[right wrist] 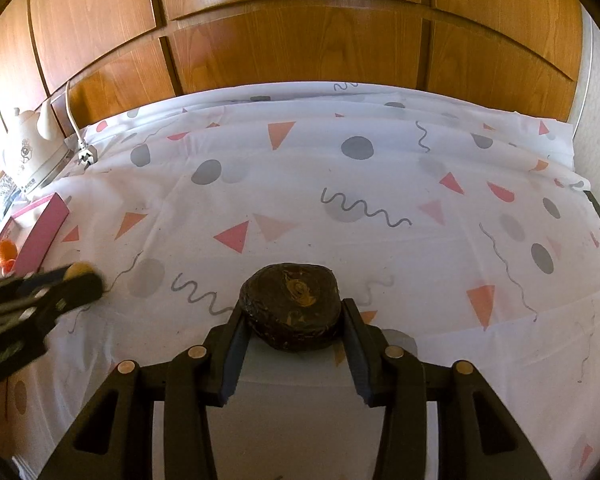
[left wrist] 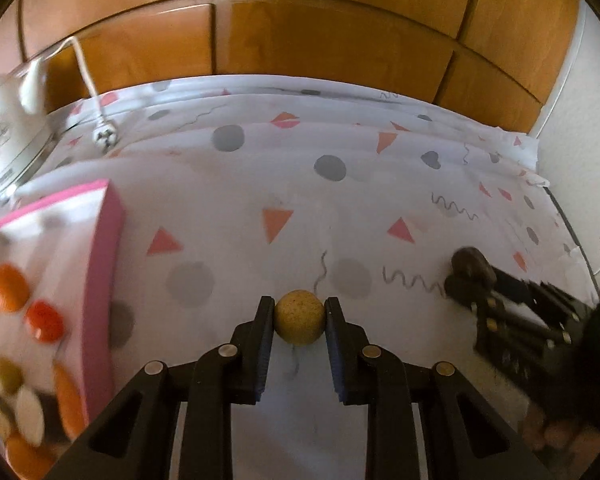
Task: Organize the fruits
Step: 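Carry the yellow potato into the tray and release it with the left tool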
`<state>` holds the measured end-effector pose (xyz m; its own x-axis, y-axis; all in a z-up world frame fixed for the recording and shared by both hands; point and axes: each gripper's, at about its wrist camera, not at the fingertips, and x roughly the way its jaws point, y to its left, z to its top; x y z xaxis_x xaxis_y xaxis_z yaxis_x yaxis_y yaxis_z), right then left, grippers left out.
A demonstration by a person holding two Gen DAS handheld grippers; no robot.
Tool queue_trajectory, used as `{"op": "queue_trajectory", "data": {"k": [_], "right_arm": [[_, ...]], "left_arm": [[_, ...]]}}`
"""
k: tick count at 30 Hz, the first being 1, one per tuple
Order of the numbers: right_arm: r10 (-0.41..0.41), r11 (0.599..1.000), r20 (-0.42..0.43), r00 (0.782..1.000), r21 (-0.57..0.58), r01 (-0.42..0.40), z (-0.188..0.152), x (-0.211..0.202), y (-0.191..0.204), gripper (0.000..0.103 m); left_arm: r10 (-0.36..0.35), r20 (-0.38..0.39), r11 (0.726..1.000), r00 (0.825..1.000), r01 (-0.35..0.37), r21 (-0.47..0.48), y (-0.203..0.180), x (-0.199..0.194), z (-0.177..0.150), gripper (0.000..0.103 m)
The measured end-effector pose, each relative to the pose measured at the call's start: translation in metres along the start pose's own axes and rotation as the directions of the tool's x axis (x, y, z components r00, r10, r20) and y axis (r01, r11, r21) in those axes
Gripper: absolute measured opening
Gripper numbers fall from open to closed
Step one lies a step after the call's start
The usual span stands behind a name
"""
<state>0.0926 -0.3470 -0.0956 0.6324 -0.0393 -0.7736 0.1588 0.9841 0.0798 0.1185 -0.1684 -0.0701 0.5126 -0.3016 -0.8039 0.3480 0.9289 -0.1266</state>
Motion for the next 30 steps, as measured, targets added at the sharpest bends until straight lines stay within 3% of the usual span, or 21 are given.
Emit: {"op": "queue_trajectory", "data": {"k": [9,18,30], "right_arm": [[-0.001,1.000,-0.006,1.000,-0.010,0.001,-0.018,-0.016,0.014,0.045],[-0.009,0.999,0.022,1.000,-0.041,0.010,-0.048,-0.033,0.035,0.045],[-0.002,1.000,0.048,0.999,-0.026,0.003,-0.051,-0.033,0.033,0.045]], "left_arm": [[0.025,0.020,1.000,0.999,-0.025,-0.015,0.012,-0.012,-0.034,0.025],[0.046,0.065,0.999,0.997,-0.047,0.012,0.010,-0.012,-0.041,0.025],[0.052,0.085,0.998,0.995,-0.055,0.025,0.009,-0.010,-0.043,0.026]]}}
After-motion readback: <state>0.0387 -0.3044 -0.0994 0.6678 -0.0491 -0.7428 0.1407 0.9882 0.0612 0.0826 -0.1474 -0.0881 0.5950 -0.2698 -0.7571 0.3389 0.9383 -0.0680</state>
